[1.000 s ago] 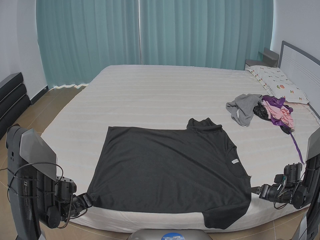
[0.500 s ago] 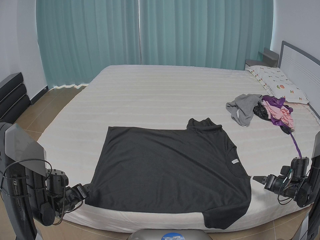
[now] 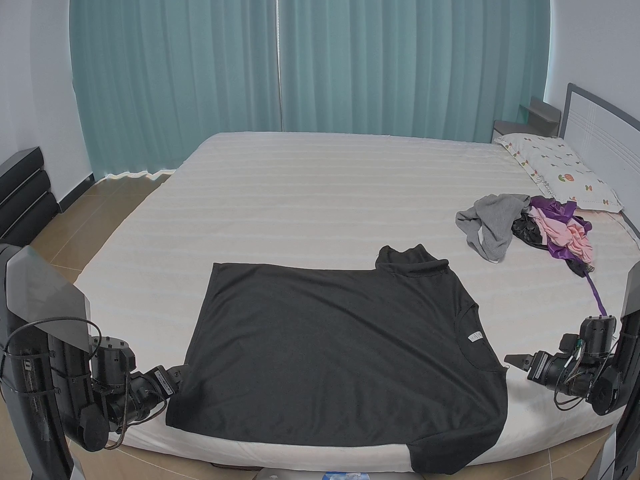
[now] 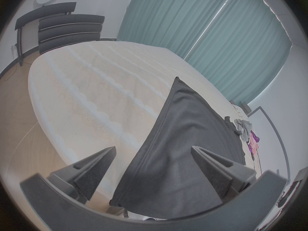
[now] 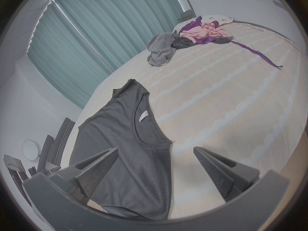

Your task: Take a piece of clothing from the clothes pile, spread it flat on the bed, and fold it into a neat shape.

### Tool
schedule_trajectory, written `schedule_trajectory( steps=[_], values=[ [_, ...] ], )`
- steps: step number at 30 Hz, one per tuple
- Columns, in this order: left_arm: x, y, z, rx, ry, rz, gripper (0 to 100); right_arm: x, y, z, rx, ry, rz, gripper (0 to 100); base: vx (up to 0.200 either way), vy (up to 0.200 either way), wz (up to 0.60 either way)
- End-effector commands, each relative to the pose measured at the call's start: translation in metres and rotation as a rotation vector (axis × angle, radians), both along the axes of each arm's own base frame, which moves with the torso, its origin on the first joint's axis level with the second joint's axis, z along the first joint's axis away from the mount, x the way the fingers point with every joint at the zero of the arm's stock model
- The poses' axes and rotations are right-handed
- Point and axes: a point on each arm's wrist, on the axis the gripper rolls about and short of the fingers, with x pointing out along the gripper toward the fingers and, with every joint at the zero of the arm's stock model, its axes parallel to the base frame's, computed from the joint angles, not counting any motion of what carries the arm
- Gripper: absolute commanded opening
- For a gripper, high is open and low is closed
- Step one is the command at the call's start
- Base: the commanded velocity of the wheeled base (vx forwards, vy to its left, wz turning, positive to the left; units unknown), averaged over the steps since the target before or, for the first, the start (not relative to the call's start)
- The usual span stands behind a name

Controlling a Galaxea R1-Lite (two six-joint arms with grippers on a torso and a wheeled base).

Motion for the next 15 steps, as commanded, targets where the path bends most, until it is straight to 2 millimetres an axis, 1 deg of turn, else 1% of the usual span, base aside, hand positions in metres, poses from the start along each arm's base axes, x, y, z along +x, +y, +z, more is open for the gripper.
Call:
schedule_trajectory(
  steps=[1, 3, 12, 15],
  values=[
    [-0.0011, 0.0003, 0.0019, -0.022, -0.003, 0.016, 100, -0.0041, 0.0009, -0.0030, 0.004, 0.026, 0.002, 100, 0.000, 0.000, 0.00],
    [-0.0011, 0.0003, 0.0024, -0.041, -0.003, 0.032, 100, -0.0044, 0.0013, -0.0030, 0.004, 0.028, 0.003, 100, 0.000, 0.000, 0.00],
    [-0.0005, 0.0002, 0.0030, -0.046, -0.009, 0.033, 100, -0.0021, 0.0013, -0.0023, 0.004, 0.018, 0.004, 100, 0.000, 0.200, 0.00],
    [0.0012, 0.0006, 0.0037, -0.050, -0.024, 0.036, 100, -0.0002, 0.0059, -0.0012, 0.004, 0.007, 0.026, 100, 0.000, 0.000, 0.00]
  ],
)
